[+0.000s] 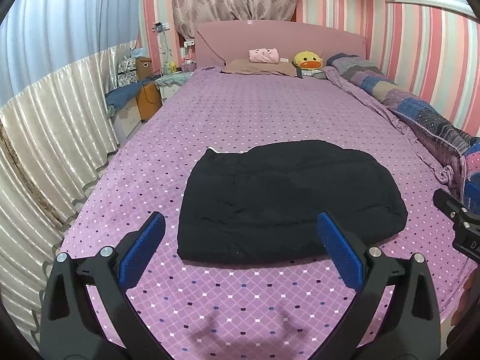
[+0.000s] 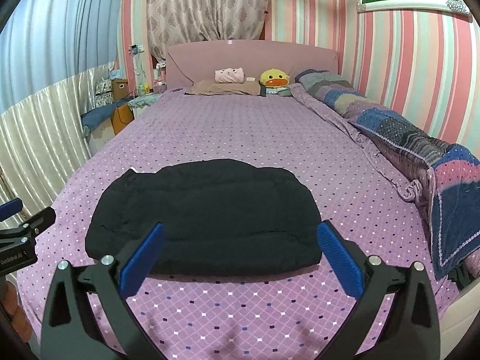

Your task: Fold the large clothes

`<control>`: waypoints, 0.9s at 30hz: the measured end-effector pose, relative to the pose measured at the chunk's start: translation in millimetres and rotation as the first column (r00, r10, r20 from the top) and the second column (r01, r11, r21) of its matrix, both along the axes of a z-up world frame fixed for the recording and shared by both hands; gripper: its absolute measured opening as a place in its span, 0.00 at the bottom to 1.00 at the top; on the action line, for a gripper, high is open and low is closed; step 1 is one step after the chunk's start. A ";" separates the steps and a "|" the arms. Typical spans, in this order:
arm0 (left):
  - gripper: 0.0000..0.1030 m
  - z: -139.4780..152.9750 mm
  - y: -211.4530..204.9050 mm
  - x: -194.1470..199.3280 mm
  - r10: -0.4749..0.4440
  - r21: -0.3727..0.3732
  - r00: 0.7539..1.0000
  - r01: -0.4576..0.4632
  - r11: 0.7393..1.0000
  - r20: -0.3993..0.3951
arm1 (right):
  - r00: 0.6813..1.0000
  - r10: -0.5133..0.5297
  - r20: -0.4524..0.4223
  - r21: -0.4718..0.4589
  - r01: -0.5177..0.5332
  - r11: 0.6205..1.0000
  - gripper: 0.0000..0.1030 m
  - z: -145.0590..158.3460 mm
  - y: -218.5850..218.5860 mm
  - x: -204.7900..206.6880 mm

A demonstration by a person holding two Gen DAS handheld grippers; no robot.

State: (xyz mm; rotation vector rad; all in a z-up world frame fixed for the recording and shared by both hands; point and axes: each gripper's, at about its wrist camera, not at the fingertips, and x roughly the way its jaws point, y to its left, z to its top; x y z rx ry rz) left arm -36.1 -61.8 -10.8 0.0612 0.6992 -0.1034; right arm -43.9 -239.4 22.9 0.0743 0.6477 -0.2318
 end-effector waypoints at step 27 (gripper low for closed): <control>0.97 9.9 4.9 -7.5 -0.038 -0.020 0.999 0.038 0.999 0.023 | 1.000 -0.025 0.017 0.000 0.025 1.000 0.98 8.3 -0.7 -4.5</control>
